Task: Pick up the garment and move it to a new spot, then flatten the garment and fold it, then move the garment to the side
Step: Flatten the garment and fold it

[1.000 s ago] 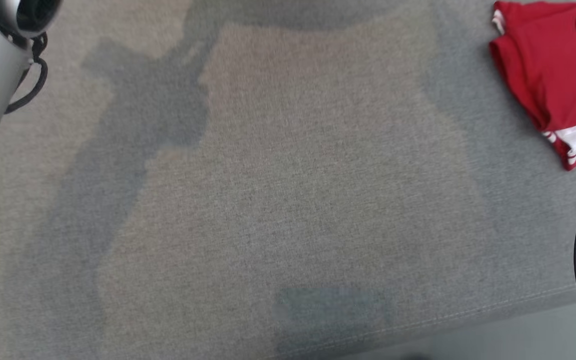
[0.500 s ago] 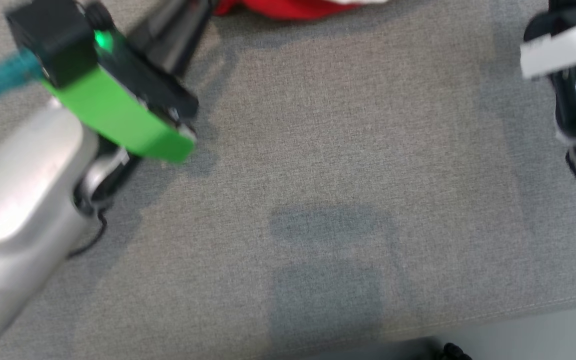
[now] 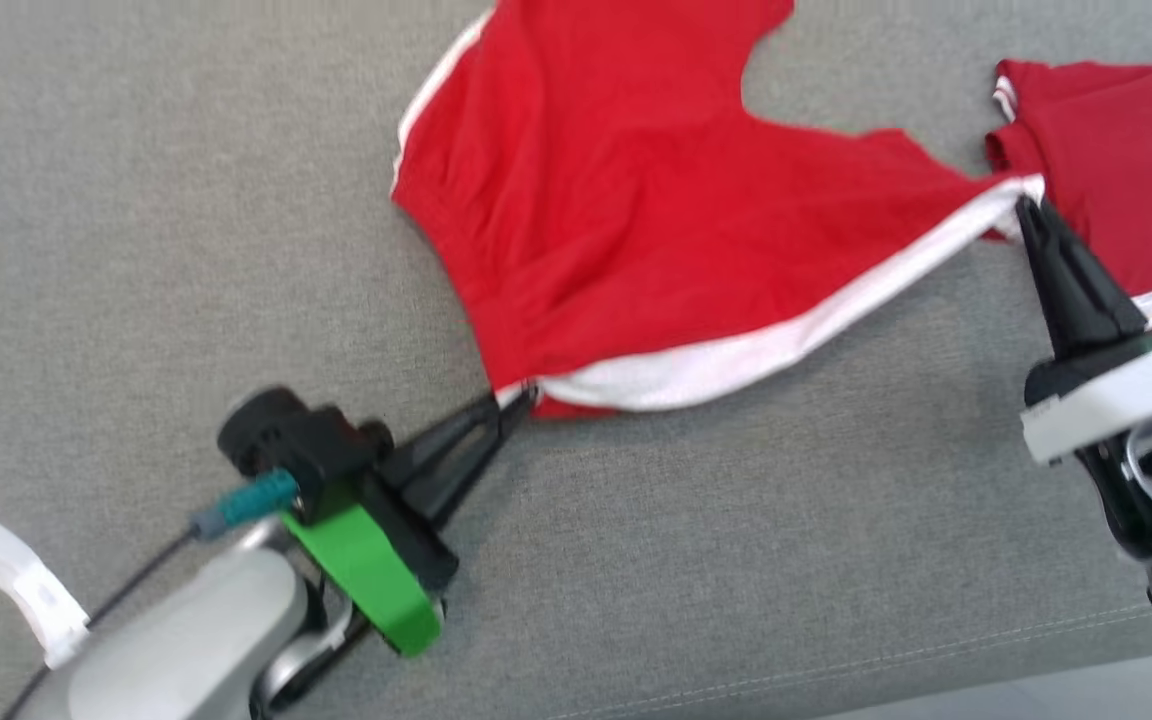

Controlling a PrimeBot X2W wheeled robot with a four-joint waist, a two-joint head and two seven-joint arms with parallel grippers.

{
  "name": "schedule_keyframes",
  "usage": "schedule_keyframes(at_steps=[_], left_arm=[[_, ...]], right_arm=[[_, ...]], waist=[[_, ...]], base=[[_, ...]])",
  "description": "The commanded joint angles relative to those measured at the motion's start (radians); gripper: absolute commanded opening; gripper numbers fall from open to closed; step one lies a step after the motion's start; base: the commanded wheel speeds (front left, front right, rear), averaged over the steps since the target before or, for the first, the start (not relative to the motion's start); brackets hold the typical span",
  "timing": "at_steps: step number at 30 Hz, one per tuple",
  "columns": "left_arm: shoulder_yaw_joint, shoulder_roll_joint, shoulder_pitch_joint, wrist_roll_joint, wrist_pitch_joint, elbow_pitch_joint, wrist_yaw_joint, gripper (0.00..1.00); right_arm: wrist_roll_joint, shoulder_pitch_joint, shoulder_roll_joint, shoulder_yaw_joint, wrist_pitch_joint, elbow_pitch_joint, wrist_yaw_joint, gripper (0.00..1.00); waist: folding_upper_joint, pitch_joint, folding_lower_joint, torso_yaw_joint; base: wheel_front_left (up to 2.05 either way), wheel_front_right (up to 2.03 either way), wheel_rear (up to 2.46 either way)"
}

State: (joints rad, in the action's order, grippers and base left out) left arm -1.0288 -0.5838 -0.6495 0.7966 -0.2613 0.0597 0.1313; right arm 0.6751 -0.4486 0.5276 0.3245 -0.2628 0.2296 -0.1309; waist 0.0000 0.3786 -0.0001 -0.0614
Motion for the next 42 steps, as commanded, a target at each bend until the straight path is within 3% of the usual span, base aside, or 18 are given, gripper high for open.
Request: schedule_keyframes(at_steps=[1, 14, 21, 29, 38, 42], left_arm=[[-0.018, 0.006, 0.059, -0.009, -0.004, 0.011, -0.001, 0.00], [-0.055, 0.008, 0.261, -0.007, -0.004, -0.008, -0.001, 0.00], [-0.010, 0.044, 0.299, 0.051, -0.004, -0.026, -0.001, 0.00], [0.059, 0.149, 0.256, 0.263, -0.004, -0.020, -0.001, 0.00], [0.098, 0.241, 0.107, 0.505, -0.004, -0.012, -0.001, 0.00], [0.111, 0.264, 0.038, 0.555, -0.004, 0.005, -0.001, 0.00]], right_arm=[[0.002, 0.057, 0.016, 0.003, -0.003, -0.009, 0.001, 0.00], [-0.002, 0.327, 0.084, -0.045, -0.003, -0.108, 0.001, 0.00], [0.000, 0.346, 0.106, -0.052, -0.003, -0.112, 0.001, 0.00], [0.022, 0.175, 0.089, -0.012, 0.066, 0.034, 0.001, 0.00], [-0.003, -0.175, 0.085, 0.044, 0.226, 0.205, 0.001, 0.00], [-0.022, -0.338, 0.060, 0.092, 0.291, 0.291, 0.001, 0.00]], waist=[[0.0000, -0.107, 0.0001, -0.004], [0.0000, -0.216, 0.0001, 0.039], [0.0000, -0.227, 0.0001, 0.063], [0.0000, -0.190, 0.0001, 0.110], [0.0000, -0.054, 0.0001, 0.185], [0.0000, 0.009, 0.0001, 0.225]], base=[[0.00, 0.00, 0.00], [0.00, 0.00, 0.00], [0.00, 0.00, 0.00], [0.00, 0.00, 0.00], [0.00, 0.00, 0.00], [0.00, 0.00, 0.00]])
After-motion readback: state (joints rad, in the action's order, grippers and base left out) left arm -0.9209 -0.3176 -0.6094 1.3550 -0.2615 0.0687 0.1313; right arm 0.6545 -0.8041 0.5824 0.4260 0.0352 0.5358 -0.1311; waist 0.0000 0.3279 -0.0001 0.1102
